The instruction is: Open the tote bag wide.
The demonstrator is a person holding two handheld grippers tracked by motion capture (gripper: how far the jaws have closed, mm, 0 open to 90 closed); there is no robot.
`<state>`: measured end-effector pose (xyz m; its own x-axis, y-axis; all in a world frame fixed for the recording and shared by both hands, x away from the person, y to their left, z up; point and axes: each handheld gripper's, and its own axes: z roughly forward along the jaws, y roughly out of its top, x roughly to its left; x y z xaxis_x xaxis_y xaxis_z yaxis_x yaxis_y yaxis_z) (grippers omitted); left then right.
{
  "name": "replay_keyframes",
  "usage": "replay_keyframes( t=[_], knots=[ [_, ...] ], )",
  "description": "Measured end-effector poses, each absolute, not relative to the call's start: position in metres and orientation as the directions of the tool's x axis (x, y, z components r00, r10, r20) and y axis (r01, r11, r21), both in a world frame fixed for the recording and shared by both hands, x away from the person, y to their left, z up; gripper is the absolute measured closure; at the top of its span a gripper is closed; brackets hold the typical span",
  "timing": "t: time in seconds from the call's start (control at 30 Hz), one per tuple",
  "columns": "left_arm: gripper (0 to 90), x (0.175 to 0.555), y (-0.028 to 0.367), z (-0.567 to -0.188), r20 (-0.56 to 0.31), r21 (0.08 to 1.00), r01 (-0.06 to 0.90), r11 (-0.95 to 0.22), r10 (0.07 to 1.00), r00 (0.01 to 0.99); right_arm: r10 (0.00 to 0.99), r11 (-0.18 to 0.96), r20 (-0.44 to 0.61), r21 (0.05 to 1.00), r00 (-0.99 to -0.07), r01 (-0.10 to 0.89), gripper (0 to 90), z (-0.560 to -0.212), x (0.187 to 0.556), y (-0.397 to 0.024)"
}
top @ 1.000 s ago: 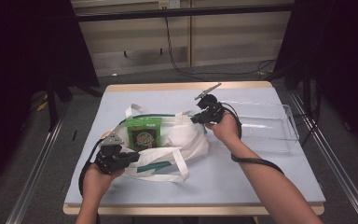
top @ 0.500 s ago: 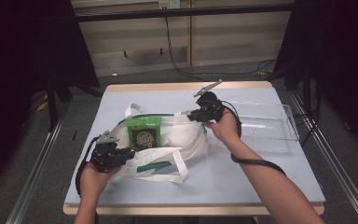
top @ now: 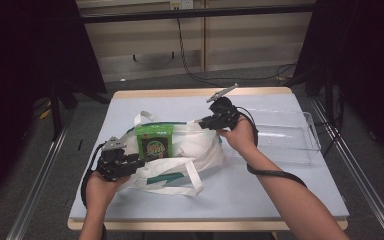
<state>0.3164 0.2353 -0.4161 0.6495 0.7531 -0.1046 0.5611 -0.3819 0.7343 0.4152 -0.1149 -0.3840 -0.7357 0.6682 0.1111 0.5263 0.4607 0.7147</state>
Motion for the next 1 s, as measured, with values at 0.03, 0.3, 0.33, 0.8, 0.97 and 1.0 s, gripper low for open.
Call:
replay_keyframes(
  t=[0.03,0.3,0.33,0.8,0.97,1.0],
  knots=[
    [60.9,0.317,0.235,-0.416,-0.104,0.735,0.56,-0.384,0.751,0.652,0.664,0.463,0.11,0.716,-0.739,0.523,74.1,-0.384,0.415,-0.114],
    [45.1,0.325,0.232,-0.42,-0.06,0.74,0.536,-0.407,0.753,0.655,0.637,0.491,0.127,0.694,-0.76,0.528,81.8,-0.388,0.414,-0.107],
    [42.2,0.326,0.232,-0.42,-0.053,0.74,0.532,-0.412,0.753,0.656,0.632,0.497,0.128,0.689,-0.764,0.527,81.8,-0.391,0.414,-0.106],
    [33.4,0.328,0.234,-0.441,-0.047,0.69,0.537,-0.486,0.71,0.703,0.612,0.519,0.143,0.669,-0.778,0.531,81.8,-0.4,0.414,-0.098],
    [35.7,0.329,0.232,-0.453,-0.058,0.668,0.554,-0.496,0.708,0.704,0.611,0.522,0.148,0.663,-0.778,0.536,81.8,-0.404,0.414,-0.098],
    [36.9,0.329,0.232,-0.454,-0.063,0.664,0.561,-0.495,0.71,0.701,0.613,0.518,0.153,0.663,-0.775,0.54,81.8,-0.405,0.414,-0.098]
  ],
)
